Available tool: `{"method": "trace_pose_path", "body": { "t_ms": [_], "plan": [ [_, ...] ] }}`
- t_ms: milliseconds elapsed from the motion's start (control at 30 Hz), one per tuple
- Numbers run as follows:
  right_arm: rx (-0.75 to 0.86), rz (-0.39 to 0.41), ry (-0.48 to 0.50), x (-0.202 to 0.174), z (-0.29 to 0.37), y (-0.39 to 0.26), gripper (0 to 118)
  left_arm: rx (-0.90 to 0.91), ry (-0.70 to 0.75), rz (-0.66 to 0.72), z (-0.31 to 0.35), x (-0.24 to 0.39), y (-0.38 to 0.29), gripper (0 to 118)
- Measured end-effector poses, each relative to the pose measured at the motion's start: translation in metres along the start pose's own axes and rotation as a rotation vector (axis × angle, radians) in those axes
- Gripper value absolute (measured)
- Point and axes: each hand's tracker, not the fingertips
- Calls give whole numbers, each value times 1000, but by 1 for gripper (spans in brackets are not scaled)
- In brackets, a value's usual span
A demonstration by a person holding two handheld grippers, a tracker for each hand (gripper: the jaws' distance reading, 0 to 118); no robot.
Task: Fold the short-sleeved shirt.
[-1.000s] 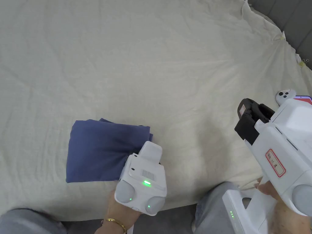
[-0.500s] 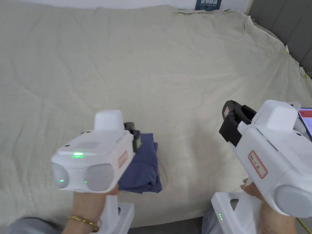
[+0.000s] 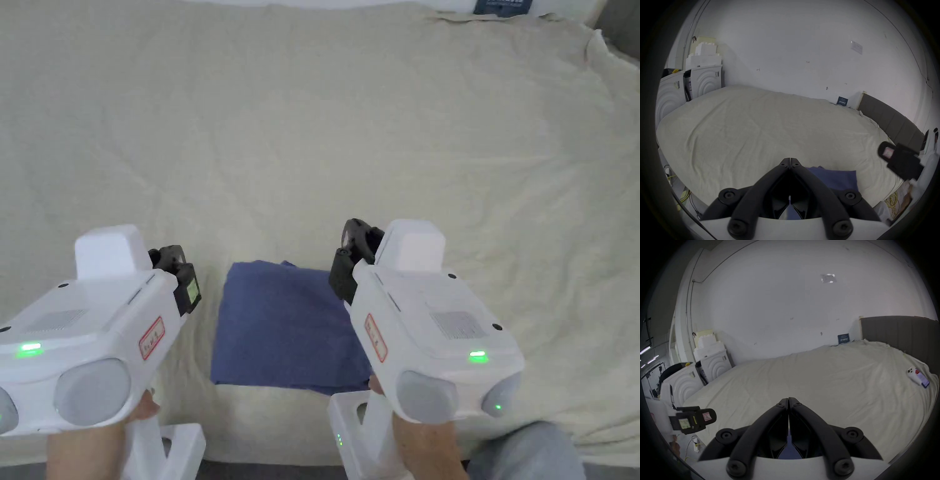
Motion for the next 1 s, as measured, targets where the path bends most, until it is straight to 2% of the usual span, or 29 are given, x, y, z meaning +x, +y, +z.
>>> {"method": "trace_pose_path", "body": {
  "t_ms": [100, 233, 367, 433, 533, 633, 667, 700, 733, 767, 800, 867, 933, 1000],
  "plan": [
    [-76, 5, 11, -11, -22, -27, 0, -31, 13, 2, -3, -8, -7, 0],
    [-161, 62, -13, -19, -42, -61, 0, -75, 22, 19, -9, -17, -15, 0],
    [-238, 56, -30, -13, -55, -90, 0, -127, 21, 23, -17, -22, -23, 0],
    [-253, 62, -27, -11, -59, -103, 0, -150, 11, 32, -21, -26, -26, 0],
    [-246, 123, -31, -15, -60, -110, 0, -198, -18, 58, -29, -30, -25, 0],
    [-246, 97, -28, -12, -59, -108, 0, -255, -84, 113, -40, -38, -22, 0],
    [-246, 82, -24, -10, -59, -108, 0, -286, -125, 128, -47, -40, -20, 5],
    [-247, 78, -22, -10, -59, -107, 0, -311, -173, 158, -52, -42, -17, 16],
    [-248, 78, -21, -10, -59, -107, 0, -342, -194, 183, -60, -44, -15, 31],
    [-249, 80, -21, -10, -58, -107, 0, -364, -234, 205, -66, -46, -12, 57],
    [-250, 81, -20, -9, -59, -107, 0, -394, -290, 223, -75, -48, -10, 74],
    [-253, 72, -16, -8, -58, -106, 0, -480, -370, 232, -89, -47, -5, 100],
    [-255, 64, -14, -8, -58, -106, 0, -559, -453, 220, -105, -50, -2, 110],
    [-257, 61, -15, -7, -58, -105, 0, -638, -472, 205, -124, -55, -3, 111]
  ]
}}
